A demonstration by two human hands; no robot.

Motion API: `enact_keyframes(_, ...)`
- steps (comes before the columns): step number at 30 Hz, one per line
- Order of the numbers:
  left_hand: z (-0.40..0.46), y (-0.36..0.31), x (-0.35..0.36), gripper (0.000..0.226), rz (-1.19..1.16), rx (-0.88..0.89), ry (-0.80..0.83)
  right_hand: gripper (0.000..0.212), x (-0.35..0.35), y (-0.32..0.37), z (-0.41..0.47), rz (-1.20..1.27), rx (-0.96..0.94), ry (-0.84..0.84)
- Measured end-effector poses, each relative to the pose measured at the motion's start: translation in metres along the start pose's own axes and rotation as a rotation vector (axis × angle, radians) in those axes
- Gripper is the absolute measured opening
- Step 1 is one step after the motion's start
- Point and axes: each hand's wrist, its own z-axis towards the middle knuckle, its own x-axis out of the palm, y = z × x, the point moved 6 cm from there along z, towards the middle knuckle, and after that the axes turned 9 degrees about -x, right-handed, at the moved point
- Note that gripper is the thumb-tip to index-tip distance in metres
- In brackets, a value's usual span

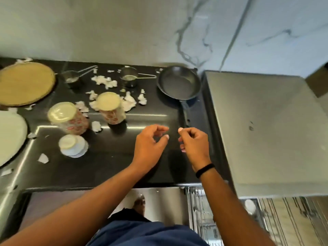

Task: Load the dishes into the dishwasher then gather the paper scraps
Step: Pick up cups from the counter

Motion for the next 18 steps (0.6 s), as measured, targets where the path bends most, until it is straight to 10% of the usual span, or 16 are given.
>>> enact_keyframes(11, -0.011, 0.053, -0.182, 0.026, 0.216, 0.04, -0.577, 0.018, 0.199, 0.048, -0.004, -0.049, -0.017, 0.51)
enact_keyframes(18, -0.028, 0.117, -0.224, 0.075, 0.2, -0.213, -0.737, 0.011, 0.273, 0.037, -0.028, -0.177, -0.005, 0.763)
